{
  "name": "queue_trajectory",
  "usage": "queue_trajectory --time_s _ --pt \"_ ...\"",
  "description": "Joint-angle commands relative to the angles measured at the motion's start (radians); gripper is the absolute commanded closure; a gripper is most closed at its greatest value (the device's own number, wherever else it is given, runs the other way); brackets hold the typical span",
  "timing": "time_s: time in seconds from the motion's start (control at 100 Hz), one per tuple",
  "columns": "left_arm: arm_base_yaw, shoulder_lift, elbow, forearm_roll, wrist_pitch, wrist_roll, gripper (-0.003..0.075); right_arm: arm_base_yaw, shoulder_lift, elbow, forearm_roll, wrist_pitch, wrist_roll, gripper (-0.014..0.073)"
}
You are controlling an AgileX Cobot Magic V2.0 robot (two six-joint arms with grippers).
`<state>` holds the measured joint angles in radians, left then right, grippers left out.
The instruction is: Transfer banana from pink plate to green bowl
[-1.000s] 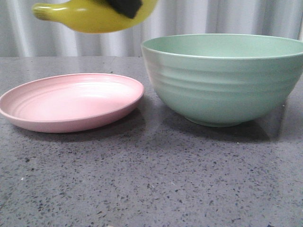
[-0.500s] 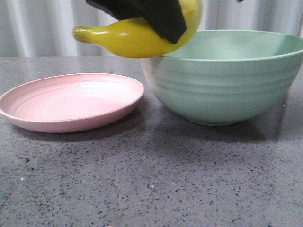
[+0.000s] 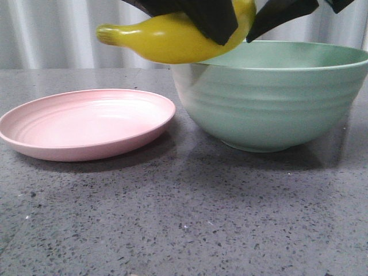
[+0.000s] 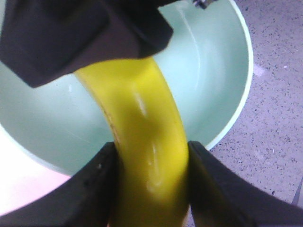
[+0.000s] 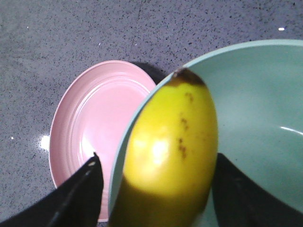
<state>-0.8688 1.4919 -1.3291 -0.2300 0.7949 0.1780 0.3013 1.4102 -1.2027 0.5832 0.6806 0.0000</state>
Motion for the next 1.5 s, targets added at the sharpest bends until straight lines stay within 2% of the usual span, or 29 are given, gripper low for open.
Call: queue_trajectory --time_s 0.0,0.15,0.27,0.38,0.66,0.81,0.89,1.0,1.17,1.24,1.49 --pt "-0.009 -0.036 -0.036 -0.024 -0.082 0.003 0.0498 0.002 -0.029 -0.035 0.030 -0.041 0.000 0.0335" --pt "-0.009 -0.036 -0.038 -0.024 -0.092 0.025 0.0464 0.002 -0.033 -0.035 0.030 -0.035 0.000 0.0550" --pt "-0.009 -0.036 -0.038 -0.024 -0.096 0.025 0.0404 -0.003 -0.044 -0.035 0.041 -0.035 0.000 0.0627" --pt "-0.009 -0.036 -0.055 -0.024 -0.086 0.025 0.0360 -0.014 -0.063 -0.035 0.041 -0.053 0.000 0.0637" --pt "-0.009 -0.036 -0.177 -0.024 -0.071 0.025 0.0360 -0.149 -0.104 -0.090 0.036 -0.055 0.000 0.0637" --pt "-0.009 -0.036 -0.205 -0.024 -0.073 0.025 0.0363 -0.184 -0.084 -0.090 -0.097 -0.082 -0.007 0.0637" --pt "-0.009 -0.036 -0.205 -0.024 -0.073 0.025 0.0363 -0.182 -0.055 -0.090 -0.128 -0.062 -0.023 0.0636" --pt "-0.009 -0.036 -0.205 -0.024 -0.075 0.025 0.0363 -0.160 -0.015 -0.090 -0.128 -0.057 -0.056 0.0578" --pt "-0.009 -0.036 -0.205 -0.024 -0.077 0.025 0.0363 -0.125 0.013 -0.090 -0.130 -0.094 -0.064 0.0318" --pt "-0.009 -0.036 -0.205 -0.024 -0.077 0.025 0.0363 -0.120 0.015 -0.090 -0.133 -0.101 -0.064 0.0241" --pt "-0.009 -0.036 -0.205 -0.024 -0.077 0.025 0.0363 -0.120 0.015 -0.090 -0.152 -0.125 -0.064 0.0219"
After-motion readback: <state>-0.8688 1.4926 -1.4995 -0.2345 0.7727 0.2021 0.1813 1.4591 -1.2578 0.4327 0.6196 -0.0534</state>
